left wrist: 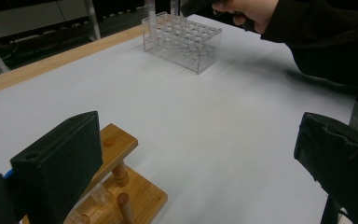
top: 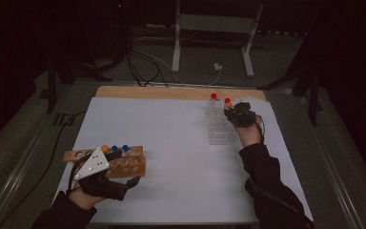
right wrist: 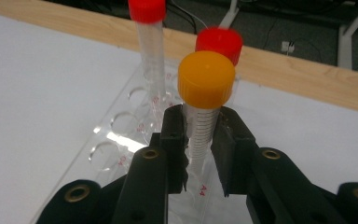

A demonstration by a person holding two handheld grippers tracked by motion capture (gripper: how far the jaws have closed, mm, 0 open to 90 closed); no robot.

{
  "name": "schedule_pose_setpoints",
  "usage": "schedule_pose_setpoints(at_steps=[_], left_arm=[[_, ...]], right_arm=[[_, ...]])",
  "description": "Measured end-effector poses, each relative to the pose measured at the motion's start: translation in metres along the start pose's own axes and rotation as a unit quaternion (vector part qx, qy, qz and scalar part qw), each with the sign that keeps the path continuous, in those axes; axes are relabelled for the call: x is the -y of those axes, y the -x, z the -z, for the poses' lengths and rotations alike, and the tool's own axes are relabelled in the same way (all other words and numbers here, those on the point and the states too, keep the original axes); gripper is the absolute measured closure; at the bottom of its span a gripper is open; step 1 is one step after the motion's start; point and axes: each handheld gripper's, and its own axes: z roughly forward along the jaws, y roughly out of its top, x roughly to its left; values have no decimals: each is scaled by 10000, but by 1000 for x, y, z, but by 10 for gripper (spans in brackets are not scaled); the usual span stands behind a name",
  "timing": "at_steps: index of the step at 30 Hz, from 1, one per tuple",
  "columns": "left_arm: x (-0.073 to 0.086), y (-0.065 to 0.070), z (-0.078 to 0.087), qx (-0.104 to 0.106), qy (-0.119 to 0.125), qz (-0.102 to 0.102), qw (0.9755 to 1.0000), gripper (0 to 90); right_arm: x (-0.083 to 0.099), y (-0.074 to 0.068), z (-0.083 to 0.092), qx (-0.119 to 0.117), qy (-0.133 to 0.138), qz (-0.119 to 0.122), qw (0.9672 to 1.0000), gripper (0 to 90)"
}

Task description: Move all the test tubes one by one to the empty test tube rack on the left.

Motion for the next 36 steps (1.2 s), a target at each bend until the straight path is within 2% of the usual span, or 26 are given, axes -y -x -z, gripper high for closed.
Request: schedule_pose_setpoints(at_steps=[11,17,26,36], left_arm=[[-1,0,0,-13,-13,-10,10000,19],[-2,1,0,8,-23,-8,10000,18],[-2,2,-2,41,-64,-13,10000,19],[-5,3,-3,84,-67,-47,9999,19]], right_arm=[[-16,-2,28,41,327,133,9994,743],[-21,-5,43,72,462,290,9985,743],[-24,-15,68,-202,568,388,9974,743],[-20,-40,95,-595,695,646,9937,743]])
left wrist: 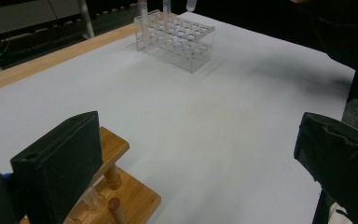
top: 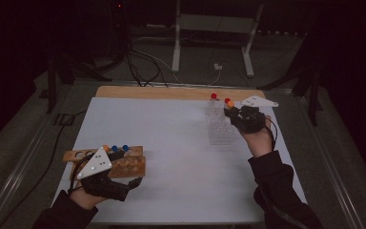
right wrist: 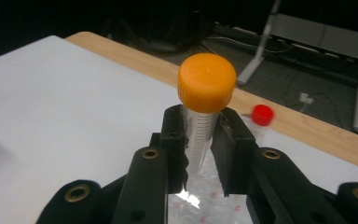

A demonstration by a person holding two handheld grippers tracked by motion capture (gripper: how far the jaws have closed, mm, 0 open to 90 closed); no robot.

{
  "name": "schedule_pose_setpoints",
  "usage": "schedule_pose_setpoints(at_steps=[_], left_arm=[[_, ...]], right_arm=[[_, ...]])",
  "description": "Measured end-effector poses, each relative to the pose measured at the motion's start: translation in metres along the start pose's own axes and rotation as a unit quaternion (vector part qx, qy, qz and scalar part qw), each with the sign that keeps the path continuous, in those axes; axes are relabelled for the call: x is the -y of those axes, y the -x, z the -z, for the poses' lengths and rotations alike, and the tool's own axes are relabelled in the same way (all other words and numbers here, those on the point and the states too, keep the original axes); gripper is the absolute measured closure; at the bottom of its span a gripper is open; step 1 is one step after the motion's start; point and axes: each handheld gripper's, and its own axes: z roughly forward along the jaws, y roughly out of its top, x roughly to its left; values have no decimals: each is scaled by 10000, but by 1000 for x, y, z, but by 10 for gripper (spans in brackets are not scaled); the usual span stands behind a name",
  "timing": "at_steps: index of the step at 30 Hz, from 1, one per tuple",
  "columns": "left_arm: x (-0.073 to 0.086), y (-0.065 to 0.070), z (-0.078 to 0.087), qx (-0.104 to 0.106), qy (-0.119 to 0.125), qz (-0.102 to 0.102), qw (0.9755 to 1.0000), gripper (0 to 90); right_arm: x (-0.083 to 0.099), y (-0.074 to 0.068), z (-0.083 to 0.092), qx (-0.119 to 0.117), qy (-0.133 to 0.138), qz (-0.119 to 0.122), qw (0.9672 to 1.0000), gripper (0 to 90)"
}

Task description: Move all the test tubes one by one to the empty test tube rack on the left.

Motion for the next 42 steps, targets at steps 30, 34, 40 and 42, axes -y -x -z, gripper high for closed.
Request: schedule_pose_setpoints(at_steps=[30,34,40,42], left_arm=[[-15,13,-15,514,-64,-116,9986,20],[-17,17,-23,618,-62,-156,9979,21],[-24,25,-33,812,23,-234,9964,45],[-26,29,-38,889,21,-282,9956,66]], right_arm=[[49,-102,21,-1498,-428,822,9844,743],[55,-117,21,-1688,-525,977,9794,743],[60,-137,21,-1967,-585,1178,9716,743],[59,-142,22,-2043,-565,1204,9698,743]])
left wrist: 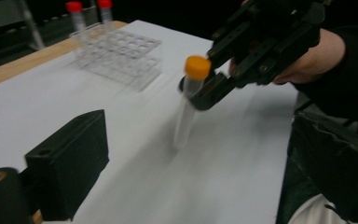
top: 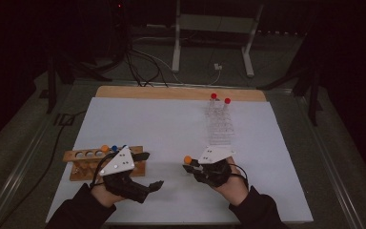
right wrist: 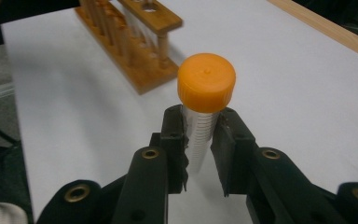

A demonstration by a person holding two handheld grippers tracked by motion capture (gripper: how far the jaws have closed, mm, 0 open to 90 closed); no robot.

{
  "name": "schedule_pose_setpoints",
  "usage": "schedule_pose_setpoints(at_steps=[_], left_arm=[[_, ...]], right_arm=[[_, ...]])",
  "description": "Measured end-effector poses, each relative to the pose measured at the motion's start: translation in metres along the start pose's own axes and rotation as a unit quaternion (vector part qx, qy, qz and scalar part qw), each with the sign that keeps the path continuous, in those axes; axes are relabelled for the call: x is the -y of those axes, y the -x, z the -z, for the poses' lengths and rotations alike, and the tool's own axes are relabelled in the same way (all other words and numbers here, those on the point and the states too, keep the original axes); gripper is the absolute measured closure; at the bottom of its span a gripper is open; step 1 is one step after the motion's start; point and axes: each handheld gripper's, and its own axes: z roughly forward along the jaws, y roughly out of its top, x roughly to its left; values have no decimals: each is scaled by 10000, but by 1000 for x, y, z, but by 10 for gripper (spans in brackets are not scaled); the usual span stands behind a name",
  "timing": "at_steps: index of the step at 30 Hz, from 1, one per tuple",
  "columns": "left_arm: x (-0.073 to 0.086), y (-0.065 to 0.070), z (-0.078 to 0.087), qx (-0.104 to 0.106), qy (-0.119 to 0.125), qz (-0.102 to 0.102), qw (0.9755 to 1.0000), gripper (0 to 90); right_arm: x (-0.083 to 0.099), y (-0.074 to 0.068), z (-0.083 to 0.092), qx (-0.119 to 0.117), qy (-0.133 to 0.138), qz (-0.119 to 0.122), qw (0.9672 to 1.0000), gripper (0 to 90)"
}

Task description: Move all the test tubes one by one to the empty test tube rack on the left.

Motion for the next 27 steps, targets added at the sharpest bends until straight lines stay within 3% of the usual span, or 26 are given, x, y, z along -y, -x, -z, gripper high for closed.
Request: schedule_pose_setpoints(at_steps=[5,14,16,20,27], left_arm=[[-4,5,-13,115,27,-116,9999,169],[-9,8,-35,53,45,-270,9996,383],[-10,7,-38,124,65,-223,9997,419],[-10,6,-43,32,59,-221,9997,498],[-10,9,-50,43,28,-351,9994,633]], right_arm=[[-2,-7,-3,-140,-2,81,9999,743],[-4,-16,-4,-301,24,163,9994,743],[-4,-18,-4,-326,15,185,9993,743],[-4,-19,-5,-341,-9,176,9993,743],[-5,-21,-6,-348,-5,209,9992,743]])
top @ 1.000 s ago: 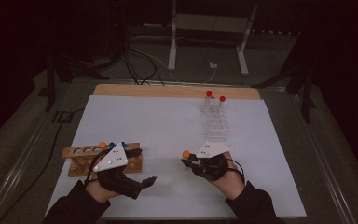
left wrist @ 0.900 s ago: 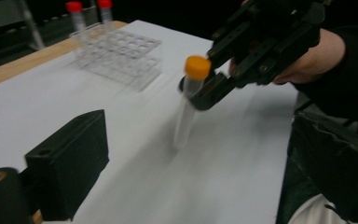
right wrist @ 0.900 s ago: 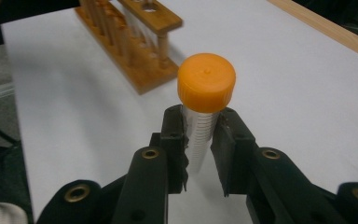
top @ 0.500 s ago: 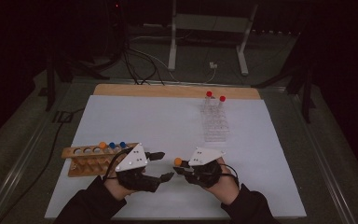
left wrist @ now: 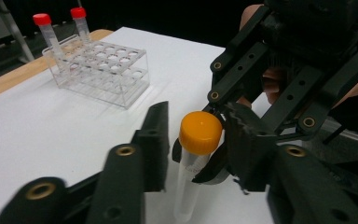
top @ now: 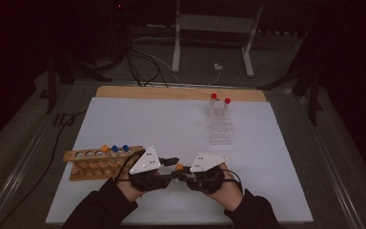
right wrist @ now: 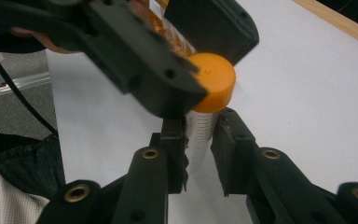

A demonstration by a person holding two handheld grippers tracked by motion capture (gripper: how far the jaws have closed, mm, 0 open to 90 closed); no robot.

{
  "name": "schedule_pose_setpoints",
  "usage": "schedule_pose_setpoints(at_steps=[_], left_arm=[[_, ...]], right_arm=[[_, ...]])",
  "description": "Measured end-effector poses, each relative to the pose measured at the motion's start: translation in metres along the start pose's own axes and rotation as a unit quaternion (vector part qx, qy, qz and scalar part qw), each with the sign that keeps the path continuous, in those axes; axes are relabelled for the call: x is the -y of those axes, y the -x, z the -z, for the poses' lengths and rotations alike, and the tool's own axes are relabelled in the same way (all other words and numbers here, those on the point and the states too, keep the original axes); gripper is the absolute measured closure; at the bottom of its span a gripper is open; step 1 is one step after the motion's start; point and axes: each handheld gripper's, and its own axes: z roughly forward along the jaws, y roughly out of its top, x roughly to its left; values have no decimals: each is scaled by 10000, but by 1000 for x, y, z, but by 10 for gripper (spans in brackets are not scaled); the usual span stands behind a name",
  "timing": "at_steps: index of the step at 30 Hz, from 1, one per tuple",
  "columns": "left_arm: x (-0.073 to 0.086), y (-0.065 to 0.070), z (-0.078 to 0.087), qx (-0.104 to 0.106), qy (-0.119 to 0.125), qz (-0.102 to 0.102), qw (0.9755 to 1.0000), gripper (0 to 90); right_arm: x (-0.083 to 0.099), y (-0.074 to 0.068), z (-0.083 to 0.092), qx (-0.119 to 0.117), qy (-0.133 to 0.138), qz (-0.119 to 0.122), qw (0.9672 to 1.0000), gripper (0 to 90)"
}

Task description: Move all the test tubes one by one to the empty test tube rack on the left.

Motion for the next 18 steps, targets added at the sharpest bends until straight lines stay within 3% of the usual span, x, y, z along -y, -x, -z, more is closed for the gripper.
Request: schedule_pose_setpoints(at_steps=[4,10,14,18], left_arm=[[-1,1,-1,22,-11,-31,10000,698],[-1,2,-1,-15,-73,-179,9998,713],[-3,1,3,5,43,-109,9999,716],[-7,-1,11,-70,127,-140,9998,718]], right_arm=[[0,0,0,1,3,-20,10000,743],[1,0,-1,-10,-11,-26,10000,742],[0,0,1,-23,121,-40,9999,727],[0,4,4,47,206,-109,9997,552]])
